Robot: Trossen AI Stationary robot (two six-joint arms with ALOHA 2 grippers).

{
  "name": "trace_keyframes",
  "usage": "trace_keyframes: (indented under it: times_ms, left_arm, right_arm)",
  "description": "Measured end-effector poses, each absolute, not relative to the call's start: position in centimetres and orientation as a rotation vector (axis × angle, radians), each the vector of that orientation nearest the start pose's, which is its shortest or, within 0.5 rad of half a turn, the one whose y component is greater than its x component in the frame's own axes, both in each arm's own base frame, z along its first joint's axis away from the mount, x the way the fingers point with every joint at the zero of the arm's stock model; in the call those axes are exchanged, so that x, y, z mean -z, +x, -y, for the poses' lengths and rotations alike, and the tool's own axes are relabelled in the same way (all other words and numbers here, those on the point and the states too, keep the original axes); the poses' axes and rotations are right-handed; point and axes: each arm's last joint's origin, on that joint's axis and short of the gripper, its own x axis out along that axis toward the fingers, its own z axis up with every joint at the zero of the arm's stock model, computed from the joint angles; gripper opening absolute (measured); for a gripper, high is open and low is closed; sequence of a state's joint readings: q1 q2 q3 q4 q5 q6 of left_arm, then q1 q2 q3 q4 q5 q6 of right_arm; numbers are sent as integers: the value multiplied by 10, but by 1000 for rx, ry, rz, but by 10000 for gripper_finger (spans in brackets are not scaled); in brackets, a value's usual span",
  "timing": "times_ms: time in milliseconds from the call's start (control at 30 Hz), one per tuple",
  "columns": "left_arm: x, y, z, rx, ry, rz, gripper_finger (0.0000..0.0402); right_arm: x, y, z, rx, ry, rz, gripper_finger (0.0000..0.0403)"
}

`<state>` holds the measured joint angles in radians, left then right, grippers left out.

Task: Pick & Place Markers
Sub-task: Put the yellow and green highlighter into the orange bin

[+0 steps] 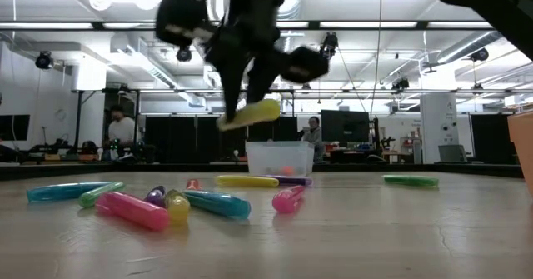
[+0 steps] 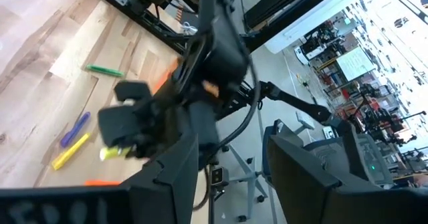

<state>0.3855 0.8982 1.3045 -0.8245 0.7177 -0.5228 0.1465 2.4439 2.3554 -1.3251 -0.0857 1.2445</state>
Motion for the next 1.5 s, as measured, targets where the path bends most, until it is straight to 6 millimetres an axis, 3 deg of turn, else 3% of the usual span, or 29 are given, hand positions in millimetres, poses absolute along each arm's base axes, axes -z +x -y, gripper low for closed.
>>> trace_keyframes:
  times_ms: [267,433,567,867,1200,1333,1500]
  left_arm:
    - [-426,136,-34,229,-733,-440,171]
    - [-425,135,-34,229,-733,-441,171]
    - [-425,135,-34,228,-733,-441,171]
    - [-425,135,-34,228,-733,-441,171]
    - [-425,136,-35,227,-735,-444,171]
    - [-425,137,-35,226,-735,-444,171]
    - [-424,139,-36,221,-741,-453,171]
  right_arm:
    - [-275,440,-87,820,946,-1320,60]
    - [-305,415,-109,884,973,-1231,61]
    - [-316,402,-129,931,1041,-1172,62]
    - [-293,372,-196,1053,1113,-1238,63]
    - [-251,309,-265,1354,1127,-1322,63]
    - [-236,293,-270,1413,1057,-1391,63]
    - [-228,286,-256,1467,1009,-1375,63]
